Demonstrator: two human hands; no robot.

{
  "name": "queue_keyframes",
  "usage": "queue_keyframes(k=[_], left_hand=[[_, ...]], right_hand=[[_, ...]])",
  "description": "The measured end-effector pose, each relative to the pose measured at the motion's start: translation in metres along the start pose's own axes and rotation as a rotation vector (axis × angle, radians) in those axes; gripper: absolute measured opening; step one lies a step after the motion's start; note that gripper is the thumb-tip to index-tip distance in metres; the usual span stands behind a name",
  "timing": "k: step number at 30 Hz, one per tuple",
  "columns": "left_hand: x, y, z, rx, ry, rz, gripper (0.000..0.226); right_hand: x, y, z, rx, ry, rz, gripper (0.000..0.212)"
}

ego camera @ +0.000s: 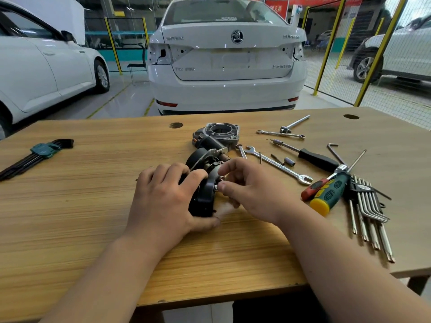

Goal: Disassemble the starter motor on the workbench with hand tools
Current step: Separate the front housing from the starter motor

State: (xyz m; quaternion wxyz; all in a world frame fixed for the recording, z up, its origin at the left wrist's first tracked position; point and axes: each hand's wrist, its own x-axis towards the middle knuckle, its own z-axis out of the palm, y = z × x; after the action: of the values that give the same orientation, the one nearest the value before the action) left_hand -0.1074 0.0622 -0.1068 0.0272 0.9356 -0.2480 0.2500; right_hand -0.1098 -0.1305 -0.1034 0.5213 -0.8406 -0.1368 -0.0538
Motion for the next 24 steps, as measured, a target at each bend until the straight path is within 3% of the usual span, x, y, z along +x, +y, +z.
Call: queue_keyframes(k=[6, 10, 16, 20, 24], left_hand=[[-0.001, 0.003, -0.001, -0.023, 0.019, -0.037, 0.079], [-0.001, 0.005, 0.000, -0.054, 0.049, -0.071, 0.069], [-0.002, 0.009, 0.000, -0.060, 0.053, -0.110, 0.065], [-0.004, 0.013, -0.001, -0.062, 0.042, -0.138, 0.062], [-0.005, 0.013, 0.000, -0.043, 0.052, -0.138, 0.059]], right_hand=[[-0.003, -0.004, 0.005, -0.089, -0.013, -0.038, 0.022], [-0.005, -0.006, 0.008, -0.234, -0.004, -0.054, 0.012], [0.001, -0.008, 0.015, -0.121, 0.087, 0.065, 0.015], [-0.003, -0.006, 0.013, -0.131, 0.047, 0.008, 0.015], [-0.006, -0.003, 0.009, -0.107, 0.036, -0.062, 0.029]])
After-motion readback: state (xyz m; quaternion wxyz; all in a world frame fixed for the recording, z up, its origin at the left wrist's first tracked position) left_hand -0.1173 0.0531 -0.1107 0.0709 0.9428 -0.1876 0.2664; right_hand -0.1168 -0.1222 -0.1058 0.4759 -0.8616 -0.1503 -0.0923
